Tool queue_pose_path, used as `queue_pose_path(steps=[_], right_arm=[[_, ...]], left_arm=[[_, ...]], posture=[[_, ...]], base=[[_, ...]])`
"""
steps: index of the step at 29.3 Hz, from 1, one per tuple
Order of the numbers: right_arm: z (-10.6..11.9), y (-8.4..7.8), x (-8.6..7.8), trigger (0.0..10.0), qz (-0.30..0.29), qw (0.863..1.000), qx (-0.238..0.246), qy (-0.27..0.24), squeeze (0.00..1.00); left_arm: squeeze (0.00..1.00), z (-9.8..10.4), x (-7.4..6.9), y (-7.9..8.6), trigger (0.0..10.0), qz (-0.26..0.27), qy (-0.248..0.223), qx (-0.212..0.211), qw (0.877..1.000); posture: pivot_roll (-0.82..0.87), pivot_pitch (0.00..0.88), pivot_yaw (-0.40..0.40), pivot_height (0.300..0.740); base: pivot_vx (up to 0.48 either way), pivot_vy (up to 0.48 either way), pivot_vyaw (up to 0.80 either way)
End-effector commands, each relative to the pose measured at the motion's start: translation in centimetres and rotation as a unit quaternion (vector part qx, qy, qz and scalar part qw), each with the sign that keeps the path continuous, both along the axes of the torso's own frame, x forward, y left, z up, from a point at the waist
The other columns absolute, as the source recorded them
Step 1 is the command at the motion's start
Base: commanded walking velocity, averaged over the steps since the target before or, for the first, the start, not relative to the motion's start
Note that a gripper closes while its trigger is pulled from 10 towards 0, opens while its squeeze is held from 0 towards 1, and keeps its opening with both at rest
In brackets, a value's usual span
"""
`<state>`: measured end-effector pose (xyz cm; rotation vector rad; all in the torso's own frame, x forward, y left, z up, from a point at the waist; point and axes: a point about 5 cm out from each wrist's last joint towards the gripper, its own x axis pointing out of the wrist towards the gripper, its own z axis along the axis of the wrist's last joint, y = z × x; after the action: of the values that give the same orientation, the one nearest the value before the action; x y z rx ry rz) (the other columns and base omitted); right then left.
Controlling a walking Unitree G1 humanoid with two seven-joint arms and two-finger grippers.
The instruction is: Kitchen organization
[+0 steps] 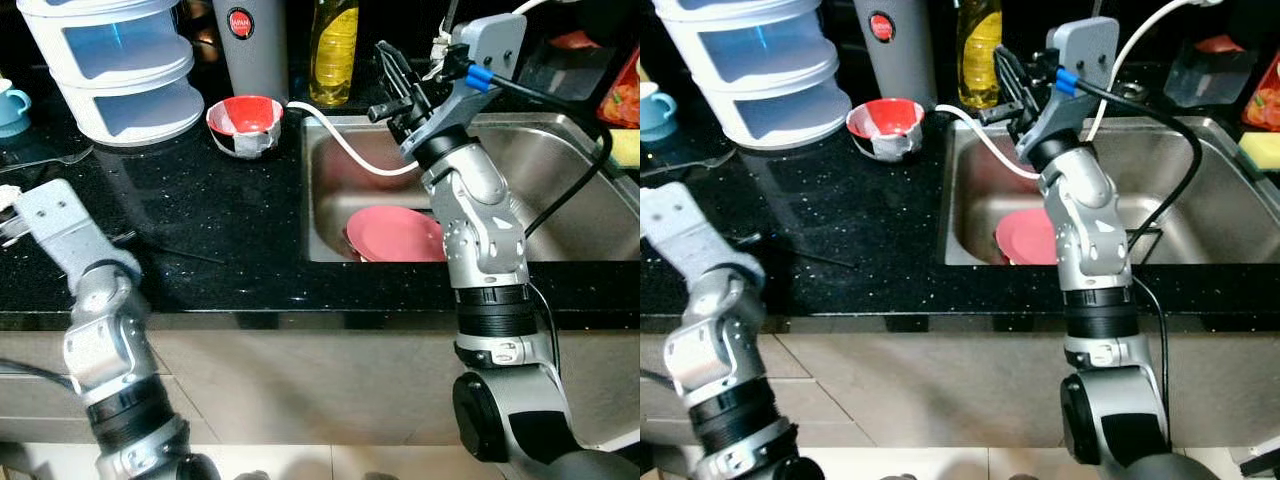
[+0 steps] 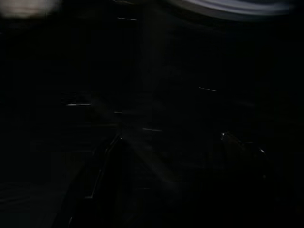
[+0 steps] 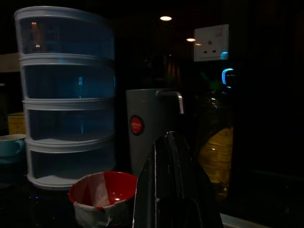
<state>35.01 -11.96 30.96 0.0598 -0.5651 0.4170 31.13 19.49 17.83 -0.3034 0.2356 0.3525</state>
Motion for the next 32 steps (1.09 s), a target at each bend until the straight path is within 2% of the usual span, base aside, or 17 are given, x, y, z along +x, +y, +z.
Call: queue_pose_path(steps=[1,2,4,6,7,8,10,11,13,14,16,17,20,21,29,30,32], right_arm=[[0.1,0.2,0.0,10.0,0.004,1.0,0.007,-0.003,0.0],[0.0,0.3,-0.1,10.0,0.005,1.0,0.009,-0.002,0.0],[0.0,0.3,-0.1,10.0,0.005,1.0,0.009,-0.002,0.0],[0.0,0.5,-0.1,10.0,0.009,1.0,0.009,-0.002,0.0],[0.0,0.5,-0.1,10.0,0.009,1.0,0.009,-0.002,0.0],[0.1,0.6,-0.1,10.0,0.01,1.0,0.01,-0.004,0.0],[0.1,0.6,-0.1,10.0,0.01,1.0,0.01,-0.004,0.0],[0.2,0.6,-0.1,10.0,0.008,1.0,0.01,-0.006,0.0],[0.2,0.6,-0.1,10.0,0.008,1.0,0.01,-0.006,0.0],[0.3,0.4,-0.2,10.0,0.005,1.0,0.011,-0.007,0.0],[0.3,0.4,-0.2,10.0,0.005,1.0,0.011,-0.007,0.0],[0.2,0.2,-0.2,10.0,0.001,1.0,0.011,-0.006,0.0],[0.1,0.1,-0.3,10.0,-0.001,1.0,0.011,-0.005,0.0],[0.1,0.1,-0.3,10.0,-0.002,1.0,0.012,-0.004,0.0],[0.1,0.4,-0.2,10.0,0.003,1.0,0.014,-0.004,0.0],[0.2,0.4,-0.2,10.0,0.005,1.0,0.014,-0.005,0.0],[0.2,0.4,-0.2,10.0,0.006,1.0,0.013,-0.007,0.0]], left_arm=[[0.0,-2.0,1.1,-3.1,10.0,-0.097,0.055,-0.034,0.993],[0.0,-1.2,1.9,-4.0,10.0,-0.129,0.045,-0.03,0.99],[0.0,-1.2,1.9,-4.0,10.0,-0.129,0.045,-0.03,0.99],[0.0,0.6,3.3,-6.5,10.0,-0.2,0.017,-0.032,0.979],[0.0,0.6,3.3,-6.5,10.0,-0.2,0.017,-0.032,0.979],[0.0,1.8,3.8,-8.0,10.0,-0.248,-0.008,-0.031,0.968],[0.0,1.8,3.8,-8.0,10.0,-0.248,-0.008,-0.031,0.968],[0.0,3.2,3.8,-9.3,10.0,-0.301,-0.049,-0.026,0.952],[0.0,3.2,3.8,-9.3,10.0,-0.301,-0.049,-0.026,0.952],[0.0,4.5,3.5,-10.1,10.0,-0.341,-0.089,-0.016,0.936],[0.0,4.5,3.5,-10.1,10.0,-0.341,-0.089,-0.016,0.936],[0.0,5.2,2.5,-10.5,10.0,-0.376,-0.123,-0.009,0.918],[0.0,5.5,1.6,-10.6,10.0,-0.398,-0.144,-0.002,0.906],[0.0,5.6,0.3,-10.2,10.0,-0.415,-0.161,0.003,0.895],[0.0,6.5,0.0,-8.8,10.0,-0.398,-0.182,0.015,0.899],[0.0,6.9,0.3,-8.1,10.0,-0.374,-0.187,0.024,0.908],[0.0,6.8,1.2,-6.0,10.0,-0.293,-0.161,0.028,0.942]], posture=[[0.08,0.048,0.016,0.74],[0.09,0.049,0.015,0.74],[0.09,0.049,0.015,0.74],[0.08,0.049,0.016,0.74],[0.08,0.049,0.016,0.74],[0.07,0.048,0.02,0.74],[0.07,0.048,0.02,0.74],[0.06,0.049,0.027,0.74],[0.06,0.049,0.027,0.74],[0.06,0.051,0.032,0.74],[0.06,0.051,0.032,0.74],[0.05,0.052,0.031,0.74],[0.04,0.052,0.03,0.74],[0.05,0.05,0.029,0.74],[0.06,0.047,0.021,0.74],[0.06,0.045,0.019,0.74],[0.06,0.041,0.023,0.74]], base=[[0.0,0.0,0.0],[0.0,0.0,0.0],[0.0,0.0,0.0],[0.0,0.0,0.0],[0.0,0.0,0.0],[0.0,0.0,0.0],[0.0,0.0,0.0],[0.0,0.0,0.0],[0.0,0.0,0.0],[0.0,0.0,0.0],[0.0,0.0,0.0],[0.0,0.0,0.0],[0.0,0.0,0.0],[0.0,0.0,0.0],[0.0,0.0,0.0],[0.0,0.0,0.0],[0.0,0.0,0.0]])
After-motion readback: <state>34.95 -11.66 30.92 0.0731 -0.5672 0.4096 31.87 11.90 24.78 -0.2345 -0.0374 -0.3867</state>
